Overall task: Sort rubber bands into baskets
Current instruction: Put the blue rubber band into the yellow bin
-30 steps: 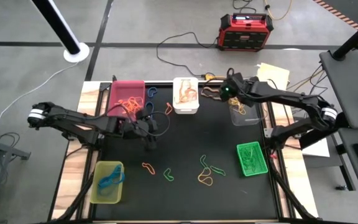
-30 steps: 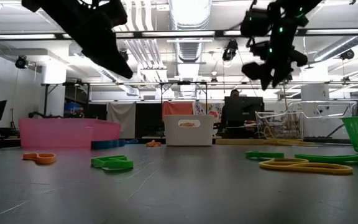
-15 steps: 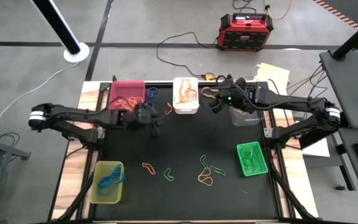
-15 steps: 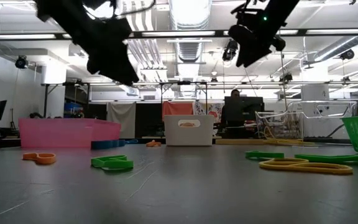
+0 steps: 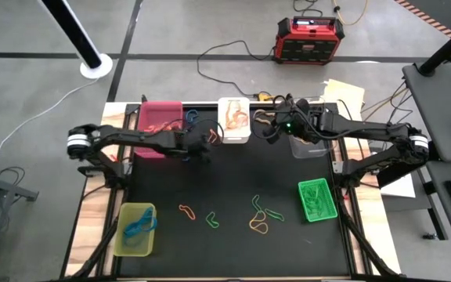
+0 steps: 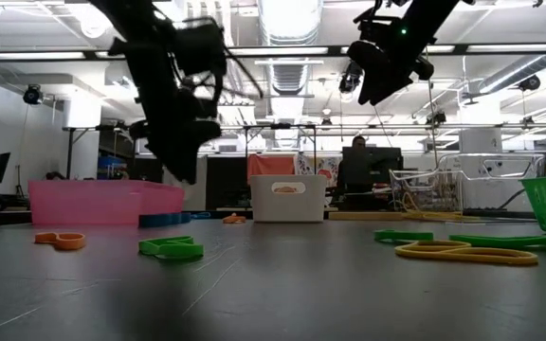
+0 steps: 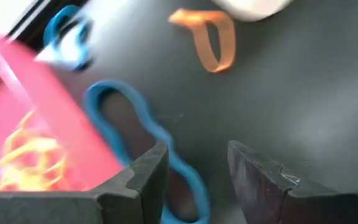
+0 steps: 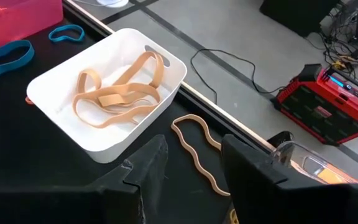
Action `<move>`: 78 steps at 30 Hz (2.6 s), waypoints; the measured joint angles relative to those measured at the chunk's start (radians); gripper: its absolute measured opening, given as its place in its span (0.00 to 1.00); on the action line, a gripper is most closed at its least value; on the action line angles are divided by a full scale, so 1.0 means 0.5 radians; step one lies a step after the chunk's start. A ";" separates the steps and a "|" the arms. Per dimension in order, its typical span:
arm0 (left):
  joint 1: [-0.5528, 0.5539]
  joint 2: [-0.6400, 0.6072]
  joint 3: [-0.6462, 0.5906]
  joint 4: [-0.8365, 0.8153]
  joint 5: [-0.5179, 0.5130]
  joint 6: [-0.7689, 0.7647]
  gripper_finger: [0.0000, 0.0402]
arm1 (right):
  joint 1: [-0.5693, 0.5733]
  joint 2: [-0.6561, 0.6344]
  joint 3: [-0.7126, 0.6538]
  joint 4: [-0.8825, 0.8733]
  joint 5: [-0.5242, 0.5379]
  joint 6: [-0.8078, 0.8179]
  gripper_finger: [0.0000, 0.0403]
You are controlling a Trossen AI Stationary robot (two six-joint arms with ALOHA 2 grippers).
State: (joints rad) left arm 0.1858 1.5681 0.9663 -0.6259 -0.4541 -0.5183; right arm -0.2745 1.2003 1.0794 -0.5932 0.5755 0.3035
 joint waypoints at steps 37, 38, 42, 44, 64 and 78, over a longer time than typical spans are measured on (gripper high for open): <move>0.098 0.558 0.209 -0.307 0.115 -0.041 0.38 | 0.008 0.000 -0.009 -0.006 -0.016 -0.002 0.38; 0.095 0.558 0.209 -0.307 0.115 -0.034 0.38 | 0.008 0.000 -0.009 -0.006 -0.016 -0.002 0.38; 0.093 0.559 0.209 -0.304 0.133 -0.029 0.31 | 0.008 0.000 -0.009 -0.006 -0.016 -0.002 0.37; 0.093 0.559 0.209 -0.298 0.152 -0.021 0.25 | 0.008 0.000 -0.009 -0.006 -0.016 -0.002 0.38; -0.313 0.002 0.291 -0.589 0.180 0.252 0.00 | 0.008 0.000 -0.009 -0.009 -0.016 -0.011 0.37; -1.380 -0.504 0.838 -1.436 0.610 -0.424 0.00 | 0.008 0.000 -0.038 -0.016 -0.017 -0.029 0.37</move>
State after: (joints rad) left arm -0.5040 1.3159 1.3854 -1.3437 -0.1490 -0.7304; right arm -0.2703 1.2003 1.0606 -0.6010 0.5671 0.2890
